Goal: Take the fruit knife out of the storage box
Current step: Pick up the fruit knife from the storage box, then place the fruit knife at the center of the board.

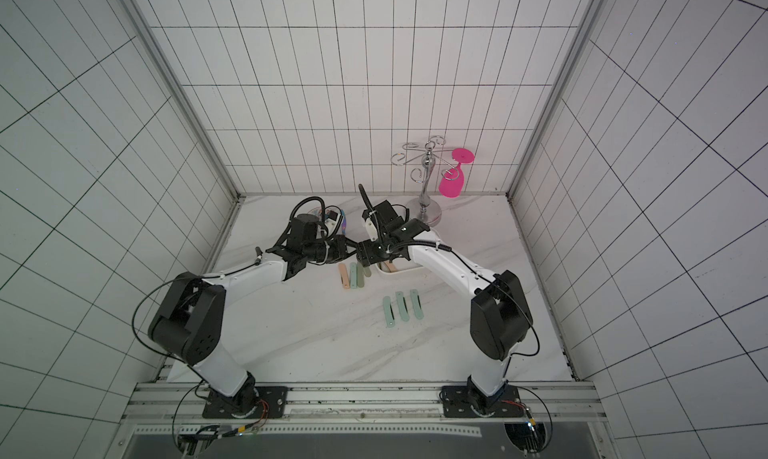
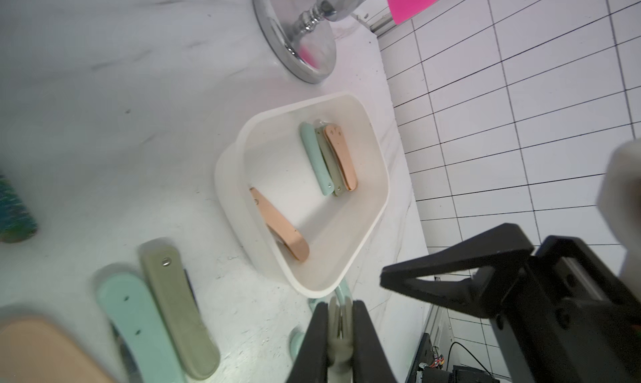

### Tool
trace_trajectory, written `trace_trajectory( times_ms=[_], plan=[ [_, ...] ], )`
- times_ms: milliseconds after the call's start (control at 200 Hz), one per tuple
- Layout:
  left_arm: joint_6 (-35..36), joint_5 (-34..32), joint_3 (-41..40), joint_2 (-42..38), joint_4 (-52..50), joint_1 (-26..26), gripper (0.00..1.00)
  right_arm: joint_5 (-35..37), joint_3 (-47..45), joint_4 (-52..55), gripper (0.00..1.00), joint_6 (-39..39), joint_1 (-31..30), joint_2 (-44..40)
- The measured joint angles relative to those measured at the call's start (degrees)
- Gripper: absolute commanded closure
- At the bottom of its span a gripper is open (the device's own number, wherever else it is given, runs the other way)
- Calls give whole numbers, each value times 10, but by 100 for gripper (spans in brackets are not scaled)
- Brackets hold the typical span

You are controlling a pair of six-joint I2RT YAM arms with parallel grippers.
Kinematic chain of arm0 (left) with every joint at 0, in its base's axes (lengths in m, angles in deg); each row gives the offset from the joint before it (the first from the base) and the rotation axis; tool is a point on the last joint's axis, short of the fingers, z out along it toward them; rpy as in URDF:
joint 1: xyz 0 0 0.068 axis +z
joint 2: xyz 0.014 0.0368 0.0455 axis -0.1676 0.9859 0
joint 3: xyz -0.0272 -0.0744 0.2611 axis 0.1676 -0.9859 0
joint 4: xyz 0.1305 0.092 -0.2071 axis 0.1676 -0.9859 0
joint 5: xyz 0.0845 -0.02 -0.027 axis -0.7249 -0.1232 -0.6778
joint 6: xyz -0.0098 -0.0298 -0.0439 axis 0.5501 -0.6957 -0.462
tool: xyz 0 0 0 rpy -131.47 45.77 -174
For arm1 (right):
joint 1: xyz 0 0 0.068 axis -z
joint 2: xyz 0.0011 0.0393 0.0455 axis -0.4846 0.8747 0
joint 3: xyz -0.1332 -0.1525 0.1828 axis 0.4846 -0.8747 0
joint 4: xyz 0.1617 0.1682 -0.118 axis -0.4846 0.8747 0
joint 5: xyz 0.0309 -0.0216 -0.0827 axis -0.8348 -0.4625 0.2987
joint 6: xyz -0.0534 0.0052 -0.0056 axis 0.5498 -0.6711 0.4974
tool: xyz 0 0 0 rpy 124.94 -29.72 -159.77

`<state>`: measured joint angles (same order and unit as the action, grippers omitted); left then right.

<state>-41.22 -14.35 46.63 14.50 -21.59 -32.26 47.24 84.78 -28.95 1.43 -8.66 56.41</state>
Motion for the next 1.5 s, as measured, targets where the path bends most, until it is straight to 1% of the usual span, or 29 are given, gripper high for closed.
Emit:
trace_trajectory(
  times_ms=[20, 65, 105, 230, 330, 480, 600, 700, 880, 1499],
  plan=[
    [10, -4, 2, -2, -14, 8, 100, -1, 0, 1, 19, -2, 2, -2],
    [30, -11, 5, -5, -42, 25, 100, -4, 0, 4, 9, -3, 5, -8],
    [49, -19, 11, -6, -69, 41, 100, -9, 0, 5, 4, -6, 12, -18],
    [103, -52, 39, -7, -144, 74, 100, -15, 0, 7, 0, -9, 39, -47],
    [135, -71, 64, 6, -180, 73, 100, -14, 0, 8, 1, -9, 55, -54],
    [172, -104, 93, 61, -213, 70, 100, -14, 3, 24, 1, -8, 57, -29],
    [184, -132, 99, 97, -237, 70, 100, -15, 5, 37, 2, -8, 57, -2],
    [186, -147, 100, 105, -252, 71, 100, -16, 5, 46, 2, -6, 58, 6],
    [188, -157, 102, 107, -256, 70, 100, -19, 5, 52, 2, -4, 58, 7],
    [188, -157, 92, 126, -248, 70, 100, -42, 7, 55, 1, -2, 61, 23]
  ],
)
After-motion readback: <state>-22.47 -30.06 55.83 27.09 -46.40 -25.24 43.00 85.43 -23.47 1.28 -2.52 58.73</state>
